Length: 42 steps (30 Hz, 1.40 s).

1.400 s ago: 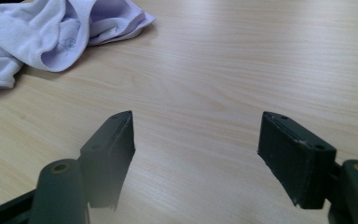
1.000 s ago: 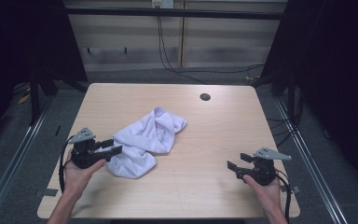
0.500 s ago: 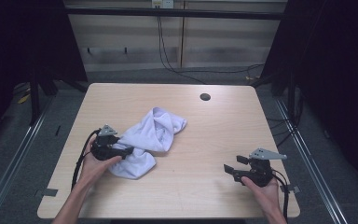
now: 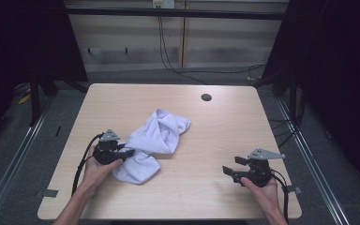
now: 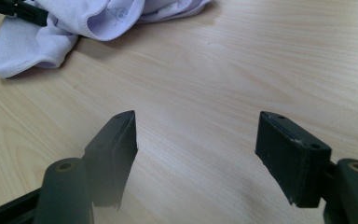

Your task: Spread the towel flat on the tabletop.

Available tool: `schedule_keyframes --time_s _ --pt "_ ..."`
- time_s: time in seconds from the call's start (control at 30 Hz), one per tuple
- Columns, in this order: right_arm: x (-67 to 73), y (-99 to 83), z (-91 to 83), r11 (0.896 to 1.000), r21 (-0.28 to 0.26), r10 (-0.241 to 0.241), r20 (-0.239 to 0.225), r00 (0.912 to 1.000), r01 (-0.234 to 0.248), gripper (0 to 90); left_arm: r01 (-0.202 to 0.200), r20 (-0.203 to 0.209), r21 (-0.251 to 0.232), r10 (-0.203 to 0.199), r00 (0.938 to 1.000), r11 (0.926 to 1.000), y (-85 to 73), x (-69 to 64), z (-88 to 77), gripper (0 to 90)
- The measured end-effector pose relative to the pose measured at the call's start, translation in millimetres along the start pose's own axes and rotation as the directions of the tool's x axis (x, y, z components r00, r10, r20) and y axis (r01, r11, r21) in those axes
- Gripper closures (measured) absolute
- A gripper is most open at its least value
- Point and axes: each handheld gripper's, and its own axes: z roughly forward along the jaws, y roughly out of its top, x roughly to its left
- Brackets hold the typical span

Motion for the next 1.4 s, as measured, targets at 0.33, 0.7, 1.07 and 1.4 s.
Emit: schedule_keyframes --time_s 0.33,0.7,1.07,1.4 --pt "4.6 2.6 3.2 1.000 0.001 0.002 -0.021 0.9998 -0.002 29.6 -0.080 0.136 0.022 0.076 0.9878 0.9966 -2.9 -47.7 1.7 58.8" --pt "14.9 8.1 5.6 1.000 0.009 -0.024 -0.077 0.9967 0.025 45.6 -0.154 0.199 0.026 0.146 0.9691 0.9878 -4.8 -91.5 -9.2 48.2" --pt "22.6 36.5 25.5 0.999 0.024 -0.040 -0.137 0.9897 0.044 53.6 -0.094 0.176 -0.148 0.120 0.9772 0.9845 25.4 -86.5 -33.3 34.7" --pt "24.8 54.4 73.7 0.996 0.081 -0.019 -0.156 0.9875 0.032 39.6 -0.054 0.230 -0.046 0.064 0.9711 0.9974 76.1 -99.0 54.4 41.6"
